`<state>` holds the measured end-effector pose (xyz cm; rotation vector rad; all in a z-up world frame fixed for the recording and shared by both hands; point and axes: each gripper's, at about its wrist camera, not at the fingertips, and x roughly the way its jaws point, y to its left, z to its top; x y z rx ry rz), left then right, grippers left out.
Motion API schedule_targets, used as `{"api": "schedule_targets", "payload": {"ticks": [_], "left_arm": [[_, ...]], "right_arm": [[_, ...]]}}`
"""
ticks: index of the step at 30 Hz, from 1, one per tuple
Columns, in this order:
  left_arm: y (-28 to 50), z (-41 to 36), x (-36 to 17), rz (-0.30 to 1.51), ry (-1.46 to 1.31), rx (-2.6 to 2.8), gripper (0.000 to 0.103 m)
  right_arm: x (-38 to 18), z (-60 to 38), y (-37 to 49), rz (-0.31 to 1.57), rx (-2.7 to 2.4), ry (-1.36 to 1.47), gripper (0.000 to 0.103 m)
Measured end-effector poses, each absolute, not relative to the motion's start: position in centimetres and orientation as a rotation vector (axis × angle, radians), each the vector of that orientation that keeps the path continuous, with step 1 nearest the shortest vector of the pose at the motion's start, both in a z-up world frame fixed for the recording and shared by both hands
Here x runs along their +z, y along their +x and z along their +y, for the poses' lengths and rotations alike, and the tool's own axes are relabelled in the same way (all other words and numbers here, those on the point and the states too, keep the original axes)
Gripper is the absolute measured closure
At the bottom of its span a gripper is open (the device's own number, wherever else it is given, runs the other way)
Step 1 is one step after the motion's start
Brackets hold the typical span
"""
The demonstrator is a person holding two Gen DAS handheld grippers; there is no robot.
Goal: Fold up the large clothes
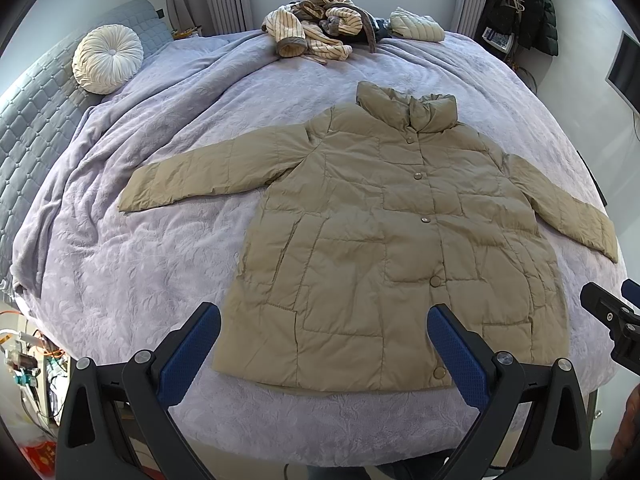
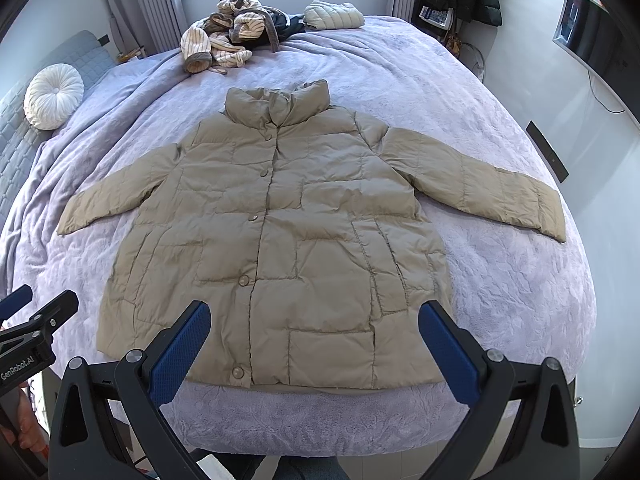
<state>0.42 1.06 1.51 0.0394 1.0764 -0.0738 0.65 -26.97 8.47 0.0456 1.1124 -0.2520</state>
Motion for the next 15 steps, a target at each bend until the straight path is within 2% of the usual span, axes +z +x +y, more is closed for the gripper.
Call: {"api": "schedule_targets", "payload": {"ticks": [15], "left_arm": [[0.39, 0.84, 1.54, 1.076, 0.043, -0.074, 0.000]], "right_arm": [[8.46, -26.98, 0.66, 1.113, -0.252, 0.047, 0.000]]}}
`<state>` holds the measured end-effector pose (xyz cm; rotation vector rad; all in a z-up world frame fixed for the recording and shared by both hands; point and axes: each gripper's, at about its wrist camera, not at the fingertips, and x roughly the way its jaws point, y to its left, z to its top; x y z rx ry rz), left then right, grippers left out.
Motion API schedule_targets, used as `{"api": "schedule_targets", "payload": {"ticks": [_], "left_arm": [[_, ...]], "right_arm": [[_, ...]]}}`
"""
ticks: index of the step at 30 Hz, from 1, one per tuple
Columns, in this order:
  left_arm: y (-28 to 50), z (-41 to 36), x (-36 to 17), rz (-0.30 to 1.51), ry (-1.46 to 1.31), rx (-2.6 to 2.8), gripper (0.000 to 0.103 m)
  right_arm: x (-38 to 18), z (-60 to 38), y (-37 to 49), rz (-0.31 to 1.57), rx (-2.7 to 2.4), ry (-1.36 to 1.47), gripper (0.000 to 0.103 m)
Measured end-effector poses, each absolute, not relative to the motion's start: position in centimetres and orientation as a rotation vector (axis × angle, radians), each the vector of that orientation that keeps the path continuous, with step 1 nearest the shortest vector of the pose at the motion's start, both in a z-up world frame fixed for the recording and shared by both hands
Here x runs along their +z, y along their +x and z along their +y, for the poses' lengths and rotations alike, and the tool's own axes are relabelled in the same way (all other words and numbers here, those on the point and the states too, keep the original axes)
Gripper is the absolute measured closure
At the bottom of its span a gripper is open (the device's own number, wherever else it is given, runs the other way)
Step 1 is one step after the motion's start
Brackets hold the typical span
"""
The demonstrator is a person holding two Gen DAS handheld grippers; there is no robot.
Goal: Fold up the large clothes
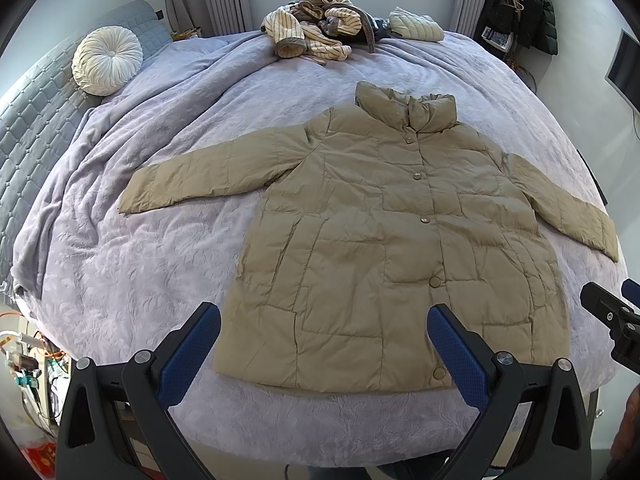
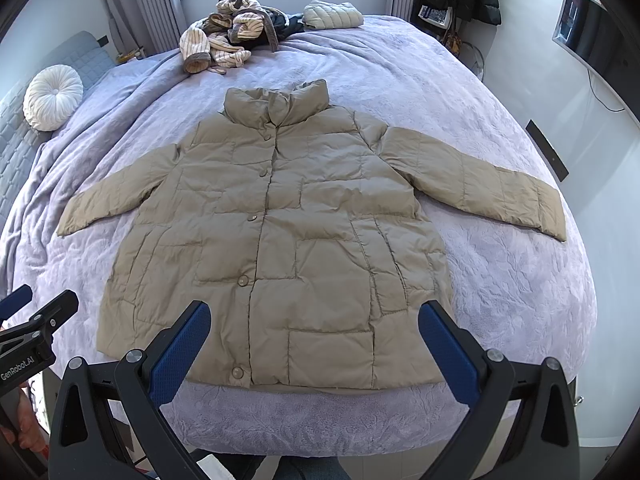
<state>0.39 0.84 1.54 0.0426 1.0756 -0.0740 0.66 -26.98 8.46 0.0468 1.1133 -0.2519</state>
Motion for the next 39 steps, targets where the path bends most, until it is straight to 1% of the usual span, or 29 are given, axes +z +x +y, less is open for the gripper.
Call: {"api": "schedule_targets", "payload": {"ticks": [39], "left_arm": [[0.58, 0.59, 1.18, 1.086, 0.044, -0.081, 0.000]], "right_arm": [[8.24, -26.81, 0.83, 1.121, -0.254, 0.046, 0.000]]}}
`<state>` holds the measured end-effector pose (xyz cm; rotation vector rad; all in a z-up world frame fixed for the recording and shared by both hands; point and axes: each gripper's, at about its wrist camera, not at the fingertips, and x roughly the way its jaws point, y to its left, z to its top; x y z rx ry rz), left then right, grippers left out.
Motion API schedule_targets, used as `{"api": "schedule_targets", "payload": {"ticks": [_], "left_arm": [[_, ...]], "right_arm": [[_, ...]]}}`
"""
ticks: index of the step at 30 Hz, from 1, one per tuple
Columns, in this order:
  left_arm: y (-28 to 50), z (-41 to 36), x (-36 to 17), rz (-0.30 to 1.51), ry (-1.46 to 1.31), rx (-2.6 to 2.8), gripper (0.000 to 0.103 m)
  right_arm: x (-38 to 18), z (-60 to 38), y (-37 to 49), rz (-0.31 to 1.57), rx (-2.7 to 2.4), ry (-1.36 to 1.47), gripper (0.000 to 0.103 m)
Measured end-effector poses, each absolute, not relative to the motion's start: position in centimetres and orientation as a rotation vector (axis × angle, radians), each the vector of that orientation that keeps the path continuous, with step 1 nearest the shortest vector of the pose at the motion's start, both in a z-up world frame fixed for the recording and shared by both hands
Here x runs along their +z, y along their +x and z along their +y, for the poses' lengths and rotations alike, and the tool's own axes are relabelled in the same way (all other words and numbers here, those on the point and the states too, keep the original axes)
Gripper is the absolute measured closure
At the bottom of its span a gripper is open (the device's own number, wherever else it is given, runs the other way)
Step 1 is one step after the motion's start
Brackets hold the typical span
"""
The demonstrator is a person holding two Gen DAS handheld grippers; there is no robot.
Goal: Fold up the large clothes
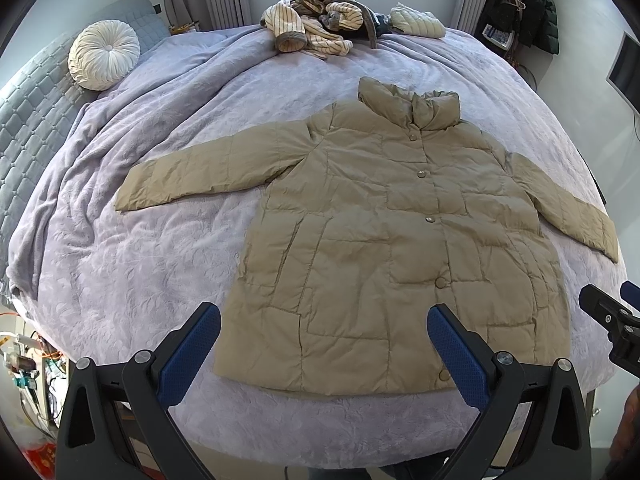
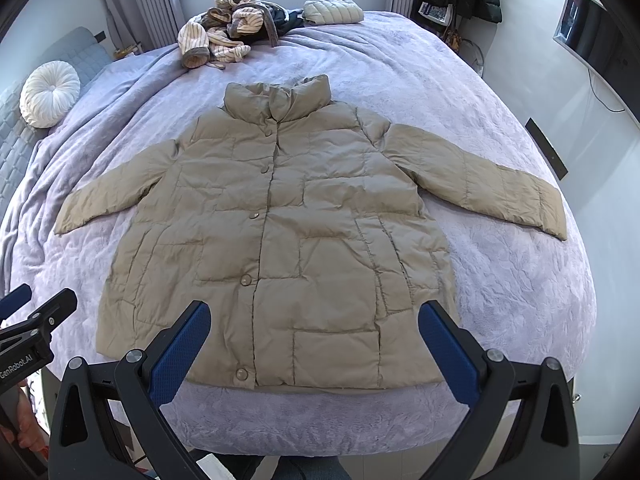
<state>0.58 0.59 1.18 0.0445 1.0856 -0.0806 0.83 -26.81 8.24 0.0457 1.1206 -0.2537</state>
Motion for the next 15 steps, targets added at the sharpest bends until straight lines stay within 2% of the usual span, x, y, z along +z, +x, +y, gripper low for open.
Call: {"api": "schedule_targets", "payload": {"ticks": [15], "left_arm": [[3.2, 3.8, -0.8, 1.150, -0.012, -0.110, 0.000]], "right_arm": [[6.7, -25.2, 2.5, 1.161, -0.252, 0.027, 0.000]]}}
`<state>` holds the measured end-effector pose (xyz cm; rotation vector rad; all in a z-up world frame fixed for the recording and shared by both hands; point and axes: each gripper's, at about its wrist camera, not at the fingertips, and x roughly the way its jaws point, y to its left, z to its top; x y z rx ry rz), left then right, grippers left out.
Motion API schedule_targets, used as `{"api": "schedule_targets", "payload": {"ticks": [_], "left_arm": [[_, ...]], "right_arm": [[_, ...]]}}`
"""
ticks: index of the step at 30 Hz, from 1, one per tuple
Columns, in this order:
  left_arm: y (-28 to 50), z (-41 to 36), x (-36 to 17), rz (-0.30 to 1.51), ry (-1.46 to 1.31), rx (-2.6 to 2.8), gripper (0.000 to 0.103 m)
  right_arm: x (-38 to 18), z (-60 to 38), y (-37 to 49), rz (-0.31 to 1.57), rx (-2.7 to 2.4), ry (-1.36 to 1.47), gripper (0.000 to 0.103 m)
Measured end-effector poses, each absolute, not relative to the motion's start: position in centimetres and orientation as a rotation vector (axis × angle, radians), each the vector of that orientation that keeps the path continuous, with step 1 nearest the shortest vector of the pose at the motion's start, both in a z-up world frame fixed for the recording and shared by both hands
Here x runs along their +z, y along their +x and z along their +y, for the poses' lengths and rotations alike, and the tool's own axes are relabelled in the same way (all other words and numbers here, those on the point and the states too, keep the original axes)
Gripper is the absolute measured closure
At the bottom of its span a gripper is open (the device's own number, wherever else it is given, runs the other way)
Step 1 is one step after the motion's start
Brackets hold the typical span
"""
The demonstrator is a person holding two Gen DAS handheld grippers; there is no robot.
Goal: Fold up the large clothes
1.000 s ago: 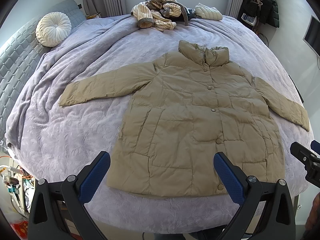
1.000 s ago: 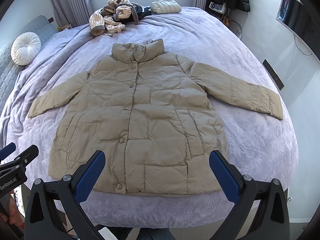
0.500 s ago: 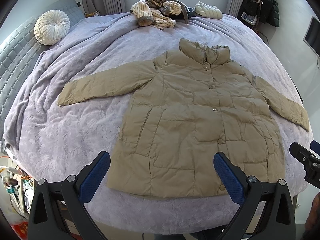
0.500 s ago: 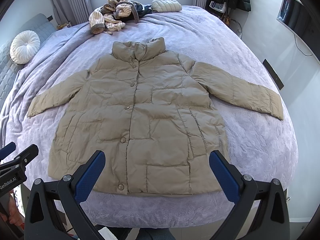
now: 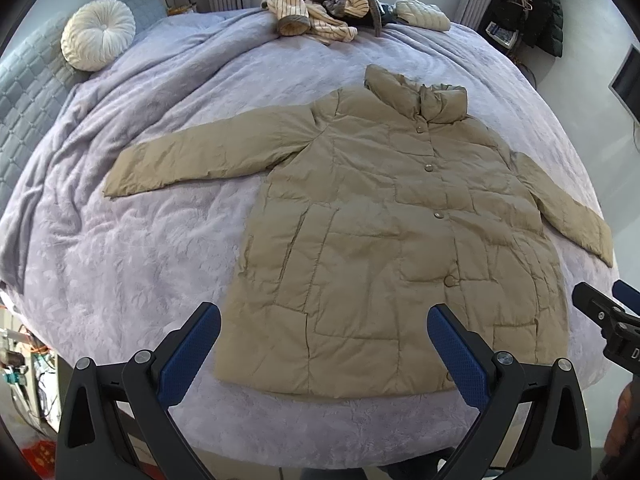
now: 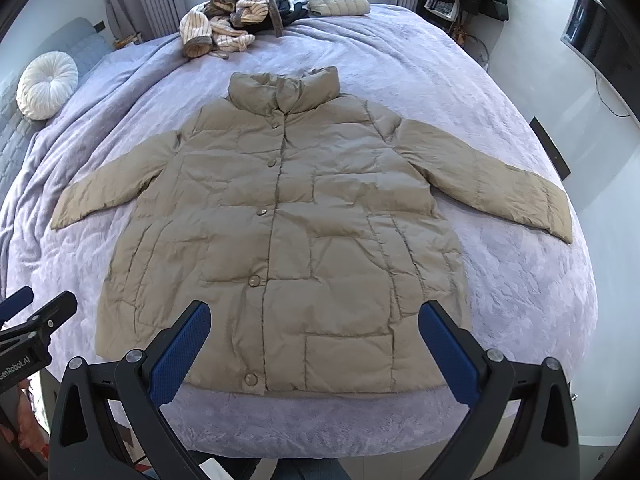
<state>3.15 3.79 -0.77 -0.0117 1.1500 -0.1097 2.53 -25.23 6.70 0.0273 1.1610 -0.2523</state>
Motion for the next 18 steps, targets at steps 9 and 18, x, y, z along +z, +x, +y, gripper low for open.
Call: {"api": "schedule_targets", "payload": {"ticks": [9, 18], "left_arm": [[7.0, 8.1, -3.4, 1.200, -0.084, -0.069, 0.000], [13.3, 16.3, -7.8, 1.198, -0.226, 0.029, 0.000]], "right_arm": [[5.1, -23.1, 5.8, 1.221, -0.211, 0.046, 0.000], [1.0, -19.2, 12.1, 1.278, -0.088, 0.091, 0.000]]}}
